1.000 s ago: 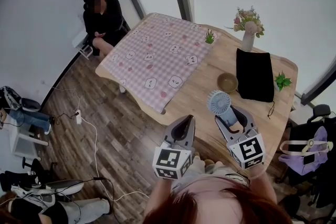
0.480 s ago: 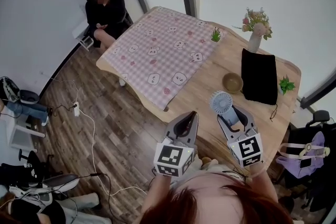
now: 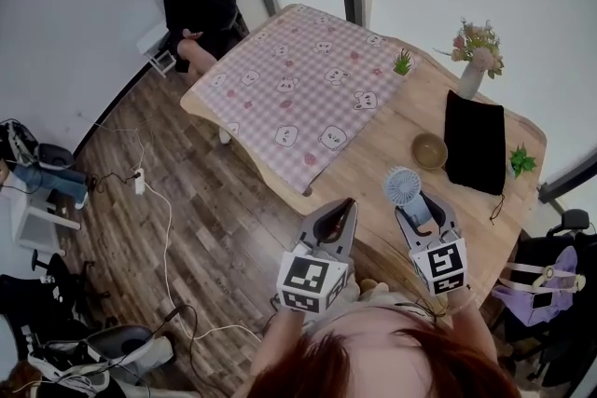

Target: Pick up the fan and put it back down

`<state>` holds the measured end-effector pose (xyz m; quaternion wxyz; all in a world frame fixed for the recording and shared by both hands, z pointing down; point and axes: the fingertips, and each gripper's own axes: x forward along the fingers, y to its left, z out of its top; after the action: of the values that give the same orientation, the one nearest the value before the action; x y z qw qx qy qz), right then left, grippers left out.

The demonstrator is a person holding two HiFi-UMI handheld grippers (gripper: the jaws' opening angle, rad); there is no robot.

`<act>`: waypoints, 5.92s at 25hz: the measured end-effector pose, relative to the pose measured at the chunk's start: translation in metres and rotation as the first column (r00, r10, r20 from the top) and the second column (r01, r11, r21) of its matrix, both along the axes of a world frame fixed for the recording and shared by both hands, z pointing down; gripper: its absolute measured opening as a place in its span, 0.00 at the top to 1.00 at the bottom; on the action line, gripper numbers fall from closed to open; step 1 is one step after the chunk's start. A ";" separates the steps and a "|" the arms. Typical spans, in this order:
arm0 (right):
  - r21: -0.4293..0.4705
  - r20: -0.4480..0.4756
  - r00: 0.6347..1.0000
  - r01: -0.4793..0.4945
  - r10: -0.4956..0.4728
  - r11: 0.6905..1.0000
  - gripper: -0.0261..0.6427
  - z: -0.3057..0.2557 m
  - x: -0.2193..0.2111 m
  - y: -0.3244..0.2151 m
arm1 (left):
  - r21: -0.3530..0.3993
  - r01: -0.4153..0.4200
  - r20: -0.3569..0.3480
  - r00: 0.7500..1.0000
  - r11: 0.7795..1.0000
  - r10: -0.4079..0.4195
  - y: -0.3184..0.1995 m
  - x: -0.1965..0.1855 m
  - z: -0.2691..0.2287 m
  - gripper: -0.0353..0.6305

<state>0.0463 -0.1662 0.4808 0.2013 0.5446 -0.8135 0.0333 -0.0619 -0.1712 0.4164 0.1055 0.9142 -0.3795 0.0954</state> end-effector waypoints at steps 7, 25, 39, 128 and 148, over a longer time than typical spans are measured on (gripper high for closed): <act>-0.047 -0.024 1.000 0.010 -0.011 0.999 0.64 0.026 -0.009 -0.008 | -0.003 0.030 -0.004 1.000 1.000 -0.030 -0.008 -0.020 0.004 0.93; -0.170 -0.088 0.994 0.049 -0.064 0.984 0.64 0.083 -0.018 -0.020 | -0.020 0.099 -0.008 0.995 0.995 -0.099 -0.029 -0.049 0.011 0.93; -0.262 -0.122 0.989 0.053 -0.087 0.964 0.64 0.128 -0.008 -0.012 | -0.017 0.114 -0.005 0.993 0.993 -0.114 -0.033 -0.051 0.010 0.93; -0.349 0.008 1.000 -0.004 0.008 0.937 0.65 0.184 -0.003 -0.006 | -0.012 0.131 0.033 0.991 0.991 -0.131 -0.002 -0.049 0.005 0.93; -0.232 0.137 0.983 -0.085 0.119 0.969 0.87 0.116 0.016 0.002 | 0.001 0.079 0.028 0.996 0.997 -0.079 -0.006 -0.024 0.006 0.93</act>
<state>0.0624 -0.1641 0.5966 0.1979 0.5556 -0.7880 0.1764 -0.0856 -0.1774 0.4225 0.1040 0.8969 -0.4170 0.1041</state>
